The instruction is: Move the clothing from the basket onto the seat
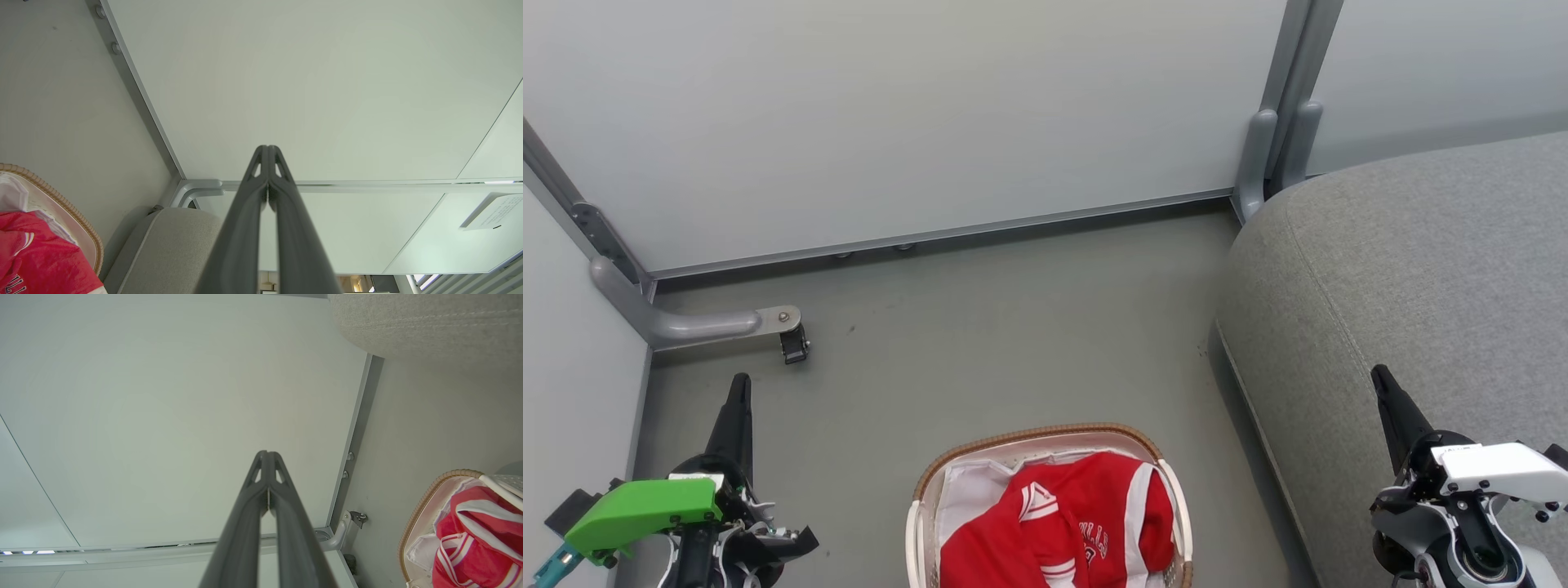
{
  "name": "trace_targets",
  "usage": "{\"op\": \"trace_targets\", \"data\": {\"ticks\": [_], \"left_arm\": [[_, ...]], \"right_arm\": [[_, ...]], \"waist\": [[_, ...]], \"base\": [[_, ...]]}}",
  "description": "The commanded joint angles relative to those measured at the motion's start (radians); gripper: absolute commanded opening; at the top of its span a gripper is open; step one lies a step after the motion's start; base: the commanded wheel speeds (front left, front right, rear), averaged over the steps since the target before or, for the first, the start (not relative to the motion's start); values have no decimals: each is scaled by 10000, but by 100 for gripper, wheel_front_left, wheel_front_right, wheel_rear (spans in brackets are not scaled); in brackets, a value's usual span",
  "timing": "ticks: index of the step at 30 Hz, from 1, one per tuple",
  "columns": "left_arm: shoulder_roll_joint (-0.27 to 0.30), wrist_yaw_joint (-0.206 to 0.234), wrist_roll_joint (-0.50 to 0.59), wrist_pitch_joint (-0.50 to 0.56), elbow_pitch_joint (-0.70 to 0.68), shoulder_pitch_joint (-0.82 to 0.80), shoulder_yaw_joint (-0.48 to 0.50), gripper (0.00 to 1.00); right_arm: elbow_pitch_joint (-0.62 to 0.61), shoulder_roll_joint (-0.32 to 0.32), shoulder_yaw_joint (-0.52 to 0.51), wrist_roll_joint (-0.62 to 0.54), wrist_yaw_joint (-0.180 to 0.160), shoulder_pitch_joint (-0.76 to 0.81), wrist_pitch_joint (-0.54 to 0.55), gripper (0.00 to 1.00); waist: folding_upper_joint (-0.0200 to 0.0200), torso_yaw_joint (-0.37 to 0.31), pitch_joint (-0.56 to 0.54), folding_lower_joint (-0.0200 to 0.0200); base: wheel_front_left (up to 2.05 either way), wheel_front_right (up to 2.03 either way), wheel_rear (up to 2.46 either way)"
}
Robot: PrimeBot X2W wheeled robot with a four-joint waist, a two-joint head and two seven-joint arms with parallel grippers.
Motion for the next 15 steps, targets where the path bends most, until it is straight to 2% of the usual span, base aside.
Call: {"op": "trace_targets", "data": {"ticks": [1,4,5,15], "left_arm": [[-5,-37,75,10,-6,111,28,0],[-4,-37,76,11,-6,111,29,0],[-4,-37,74,11,-6,111,30,100],[-64,0,98,-307,363,12,-100,100]], "right_arm": [[-24,-20,-28,-41,6,115,30,0],[-24,-21,-29,-41,8,115,29,0],[-24,-21,-29,-42,6,115,29,100],[154,-46,262,-253,0,2,-290,100]], "waist": [[0,0,0,0],[0,0,0,0],[0,0,0,0],[0,3,26,0]], "base": [[0,0,0],[0,0,0],[0,0,0],[0,0,0]]}}
